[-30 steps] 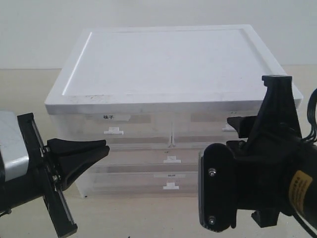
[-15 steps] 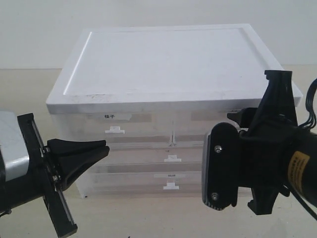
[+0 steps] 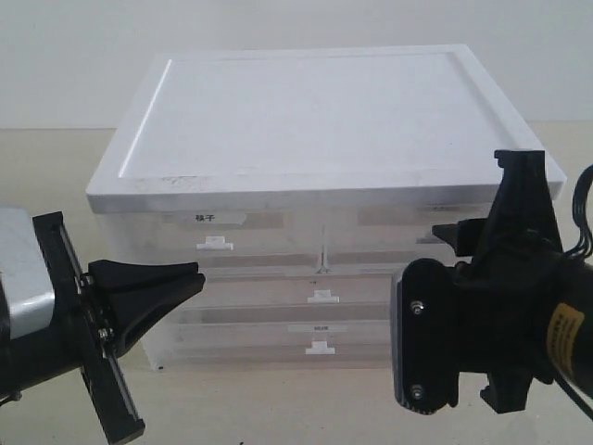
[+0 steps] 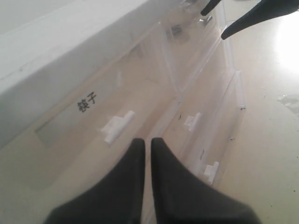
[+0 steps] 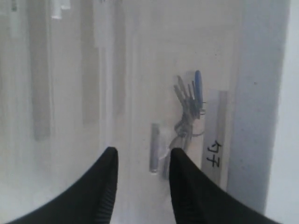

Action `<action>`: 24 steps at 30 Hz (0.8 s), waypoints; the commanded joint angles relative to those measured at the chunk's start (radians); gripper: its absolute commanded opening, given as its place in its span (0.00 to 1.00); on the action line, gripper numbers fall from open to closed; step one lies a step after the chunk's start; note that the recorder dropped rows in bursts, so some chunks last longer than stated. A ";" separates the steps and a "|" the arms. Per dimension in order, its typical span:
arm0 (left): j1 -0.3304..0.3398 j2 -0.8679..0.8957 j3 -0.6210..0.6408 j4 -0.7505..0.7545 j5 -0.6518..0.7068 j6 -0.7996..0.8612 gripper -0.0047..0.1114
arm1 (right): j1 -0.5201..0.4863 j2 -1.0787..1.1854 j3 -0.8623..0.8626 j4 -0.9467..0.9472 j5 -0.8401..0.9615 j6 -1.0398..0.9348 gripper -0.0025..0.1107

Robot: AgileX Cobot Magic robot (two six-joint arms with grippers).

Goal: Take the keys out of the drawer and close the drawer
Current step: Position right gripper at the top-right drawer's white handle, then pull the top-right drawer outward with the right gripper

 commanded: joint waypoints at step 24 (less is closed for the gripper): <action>-0.006 0.003 -0.002 0.011 -0.023 -0.010 0.08 | -0.003 0.107 0.007 -0.189 0.062 0.205 0.32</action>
